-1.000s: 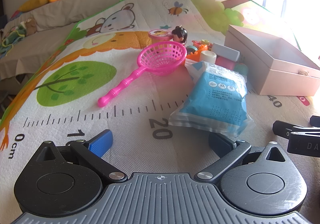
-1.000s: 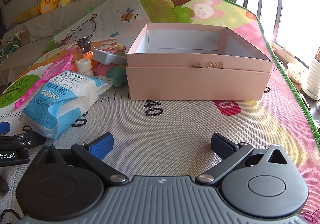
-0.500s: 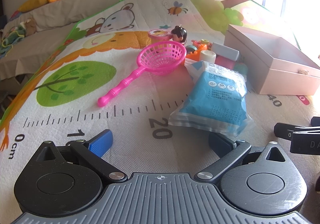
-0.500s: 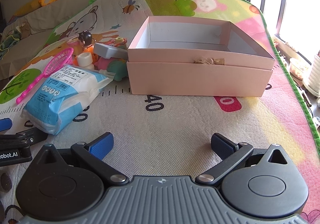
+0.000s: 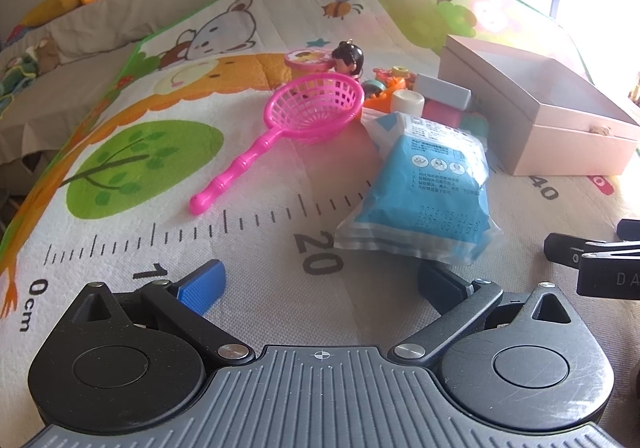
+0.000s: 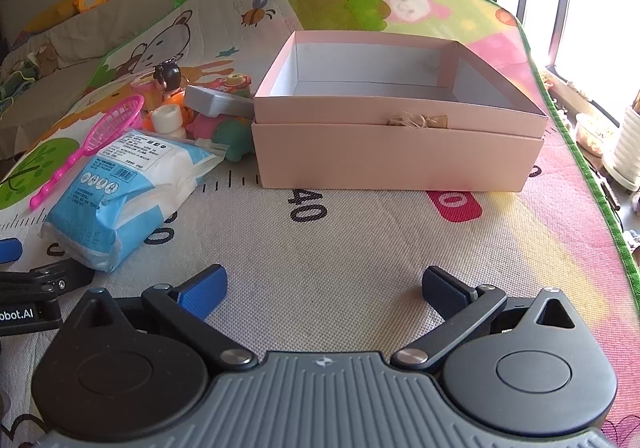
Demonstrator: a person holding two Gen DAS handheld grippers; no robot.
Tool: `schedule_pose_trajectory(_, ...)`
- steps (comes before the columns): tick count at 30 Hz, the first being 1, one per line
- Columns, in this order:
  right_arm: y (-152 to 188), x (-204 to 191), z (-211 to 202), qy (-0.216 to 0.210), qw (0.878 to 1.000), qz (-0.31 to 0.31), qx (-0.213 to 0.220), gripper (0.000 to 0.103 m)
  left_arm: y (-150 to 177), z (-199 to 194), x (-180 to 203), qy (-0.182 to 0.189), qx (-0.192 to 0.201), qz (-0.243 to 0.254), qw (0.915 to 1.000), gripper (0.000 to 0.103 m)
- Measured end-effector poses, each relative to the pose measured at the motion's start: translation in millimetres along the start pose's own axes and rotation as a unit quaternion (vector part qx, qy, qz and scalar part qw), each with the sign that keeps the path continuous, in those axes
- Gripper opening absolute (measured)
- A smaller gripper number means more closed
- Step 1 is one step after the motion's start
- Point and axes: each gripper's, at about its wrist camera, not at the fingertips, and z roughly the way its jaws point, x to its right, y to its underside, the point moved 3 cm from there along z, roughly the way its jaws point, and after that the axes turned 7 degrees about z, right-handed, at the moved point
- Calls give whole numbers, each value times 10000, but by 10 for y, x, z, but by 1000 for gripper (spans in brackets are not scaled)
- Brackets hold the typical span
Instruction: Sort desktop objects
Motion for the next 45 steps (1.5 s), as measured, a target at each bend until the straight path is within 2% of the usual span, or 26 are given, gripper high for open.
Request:
schedule_pose_trajectory(5, 0, 28, -18, -102, 9999, -8, 6, 103, 30, -76, -1, 142, 127, 85, 9998, 103)
schedule_pose_trajectory(9, -18, 161, -136, -605, 9982, 61, -1, 103, -29, -323, 91, 467, 770, 416, 9951, 103)
schedule_pose_trajectory(11, -57, 294, -257, -666, 9973, 203, 227, 103, -133, -369, 177, 584, 959, 650, 9915, 103)
schedule_pose_trajectory(14, -183, 489, -354, -544, 9964, 441, 471, 103, -345, -244, 294, 794, 921, 704, 9901, 103)
schedule_pose_trajectory(16, -264, 546, -356, -453, 9968, 461, 478, 103, -446, -93, 370, 753, 788, 771, 9910, 103)
schedule_pose_trajectory(19, -381, 463, -392, -396, 9974, 107, 599, 103, -513, 70, 441, 739, 686, 955, 9903, 103)
schedule_pose_trajectory(22, -541, 133, -540, -479, 9887, -778, 1185, 102, -498, 114, 403, 809, 675, 980, 9896, 103)
schedule_pose_trajectory(23, -581, 12, -562, -458, 9832, -1104, 1377, 95, -487, 115, 386, 809, 680, 964, 9897, 103)
schedule_pose_trajectory(24, -641, -188, -564, -412, 9728, -1639, 1587, 88, -466, 116, 361, 805, 675, 931, 9901, 103)
schedule_pose_trajectory(25, -674, -320, -531, -396, 9658, -1970, 1636, 72, -448, 119, 346, 808, 662, 905, 9904, 103)
schedule_pose_trajectory(26, -734, -518, -440, -445, 9578, -2364, 1573, 57, -427, 120, 331, 798, 642, 877, 9909, 103)
schedule_pose_trajectory(29, -844, -888, -116, -670, 9521, -2785, 1073, 32, -348, 78, 250, 757, 641, 790, 9919, 103)
schedule_pose_trajectory(34, -852, -1188, 315, -584, 9463, -3090, 744, 30, -190, -31, 81, 752, 714, 576, 9929, 103)
schedule_pose_trajectory(37, -790, -1302, 484, -277, 9343, -3466, 787, 30, -142, -32, 29, 890, 738, 434, 9923, 103)
schedule_pose_trajectory(38, -798, -1318, 526, -154, 9328, -3514, 785, 23, -147, -41, 11, 922, 780, 385, 9919, 103)
schedule_pose_trajectory(40, -862, -1293, 464, -116, 9385, -3344, 849, 19, -142, -44, -25, 947, 812, 277, 9918, 103)
schedule_pose_trajectory(42, -981, -1194, 246, -336, 9498, -2956, 964, 17, -143, -58, -51, 976, 860, 197, 9913, 103)
schedule_pose_trajectory(43, -1049, -1113, 99, -497, 9572, -2676, 985, 17, -135, -70, -53, 979, 892, 195, 9910, 103)
schedule_pose_trajectory(45, -1182, -867, -218, -1077, 9719, -1931, 806, 17, -132, -91, -20, 1023, 928, 293, 9900, 103)
